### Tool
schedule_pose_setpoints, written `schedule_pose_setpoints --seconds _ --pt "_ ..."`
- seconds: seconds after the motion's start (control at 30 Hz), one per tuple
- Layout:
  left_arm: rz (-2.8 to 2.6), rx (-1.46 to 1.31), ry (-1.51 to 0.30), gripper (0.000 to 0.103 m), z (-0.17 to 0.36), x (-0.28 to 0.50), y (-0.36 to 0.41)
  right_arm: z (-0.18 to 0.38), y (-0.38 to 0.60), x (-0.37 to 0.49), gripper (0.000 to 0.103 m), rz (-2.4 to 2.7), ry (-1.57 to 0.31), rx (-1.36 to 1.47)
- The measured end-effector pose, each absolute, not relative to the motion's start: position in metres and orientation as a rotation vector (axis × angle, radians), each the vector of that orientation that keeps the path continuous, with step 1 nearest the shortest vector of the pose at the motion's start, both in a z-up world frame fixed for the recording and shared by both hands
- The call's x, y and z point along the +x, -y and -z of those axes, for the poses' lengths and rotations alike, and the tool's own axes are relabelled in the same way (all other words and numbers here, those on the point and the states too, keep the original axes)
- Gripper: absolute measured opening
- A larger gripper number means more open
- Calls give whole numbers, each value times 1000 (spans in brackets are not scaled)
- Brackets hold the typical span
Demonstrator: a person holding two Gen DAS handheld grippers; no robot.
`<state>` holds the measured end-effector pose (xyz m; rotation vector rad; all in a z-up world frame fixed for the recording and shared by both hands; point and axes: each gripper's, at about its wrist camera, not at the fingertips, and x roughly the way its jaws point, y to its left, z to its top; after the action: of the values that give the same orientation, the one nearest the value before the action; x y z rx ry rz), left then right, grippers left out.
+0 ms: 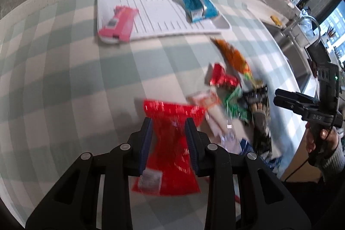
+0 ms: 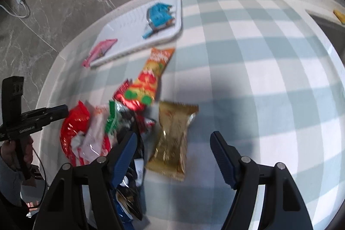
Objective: Organize snacks
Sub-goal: 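Grasp the red bag with the left tool while the right tool grasps the gold wrapper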
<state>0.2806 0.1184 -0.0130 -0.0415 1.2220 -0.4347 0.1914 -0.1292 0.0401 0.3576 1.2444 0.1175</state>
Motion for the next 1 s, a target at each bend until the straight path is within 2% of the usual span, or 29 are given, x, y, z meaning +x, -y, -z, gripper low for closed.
schedule_pose_setpoints --seconds 0.53,0.63,1.0 --pt "409 44 -1259 29 25 265 -110 -29 116 186 73 -124 -1256 310" --pt "416 29 -1292 50 36 266 -110 -27 114 187 73 -123 -1260 301" --pt "389 8 -1306 52 57 273 -114 -17 111 193 71 -108 -1287 292"
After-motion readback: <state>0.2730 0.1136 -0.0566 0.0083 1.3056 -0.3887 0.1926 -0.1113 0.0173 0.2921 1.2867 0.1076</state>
